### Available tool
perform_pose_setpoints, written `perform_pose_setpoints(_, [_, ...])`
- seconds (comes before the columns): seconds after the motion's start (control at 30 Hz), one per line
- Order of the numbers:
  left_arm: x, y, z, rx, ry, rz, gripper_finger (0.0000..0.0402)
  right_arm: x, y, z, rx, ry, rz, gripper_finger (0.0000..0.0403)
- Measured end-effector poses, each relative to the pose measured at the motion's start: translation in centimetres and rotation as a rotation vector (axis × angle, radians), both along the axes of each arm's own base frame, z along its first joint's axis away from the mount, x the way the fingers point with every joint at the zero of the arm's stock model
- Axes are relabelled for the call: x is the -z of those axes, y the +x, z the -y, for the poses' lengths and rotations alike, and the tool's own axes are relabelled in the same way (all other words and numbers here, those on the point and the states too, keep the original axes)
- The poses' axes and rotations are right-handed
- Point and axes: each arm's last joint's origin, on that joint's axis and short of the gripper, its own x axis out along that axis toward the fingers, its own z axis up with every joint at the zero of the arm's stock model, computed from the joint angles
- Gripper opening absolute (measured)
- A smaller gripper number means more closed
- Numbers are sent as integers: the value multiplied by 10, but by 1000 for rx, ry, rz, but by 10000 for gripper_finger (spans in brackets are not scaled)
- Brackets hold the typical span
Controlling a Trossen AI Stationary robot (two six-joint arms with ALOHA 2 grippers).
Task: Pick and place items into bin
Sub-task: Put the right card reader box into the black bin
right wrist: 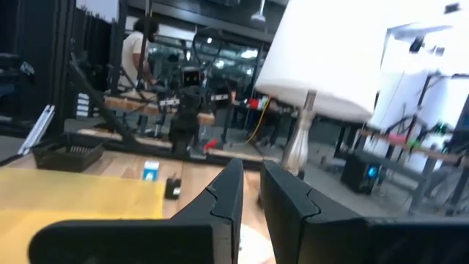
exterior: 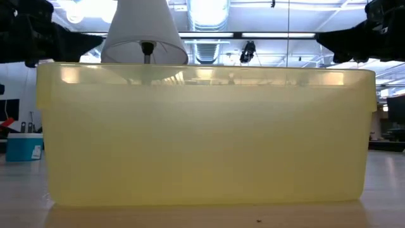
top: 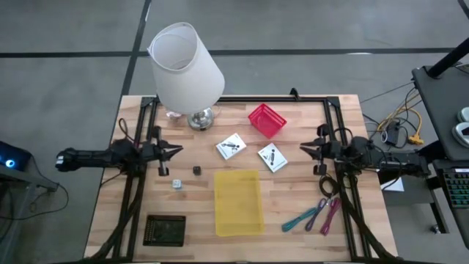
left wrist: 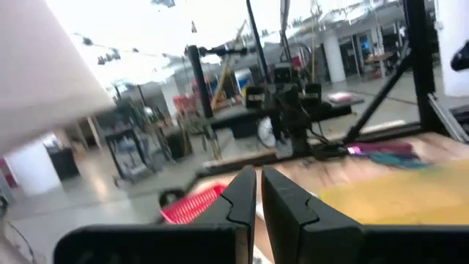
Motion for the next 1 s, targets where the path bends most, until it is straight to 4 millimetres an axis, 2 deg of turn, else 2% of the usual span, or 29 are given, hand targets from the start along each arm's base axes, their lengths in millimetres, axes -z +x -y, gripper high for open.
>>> perform_pose_setpoints(0.13, [-3, -1, 0, -12, 13, 32, 8, -1, 1, 1, 57, -48, 0, 46])
perform_pose_setpoints(0.3, [-2, 0, -2, -85, 42, 12, 12, -2, 3, 4, 144, -30, 7, 93])
perform_pose_setpoints(0.43, [-2, 1, -3, -122, 103, -11, 37, -2, 8, 4, 143, -45, -5, 142])
perform_pose_setpoints(0.57, [-5, 1, -3, -124, 102, 19, 65, -5, 12, 5, 132, 11, 29, 170])
perform_pose_setpoints(0.87, [-10, -1, -3, -126, 96, 81, 79, -5, 25, 6, 120, 73, 25, 170])
perform_pose_setpoints(1.0, [-11, -1, -3, -127, 96, 85, 79, -14, 33, 7, 113, 114, 1, 163])
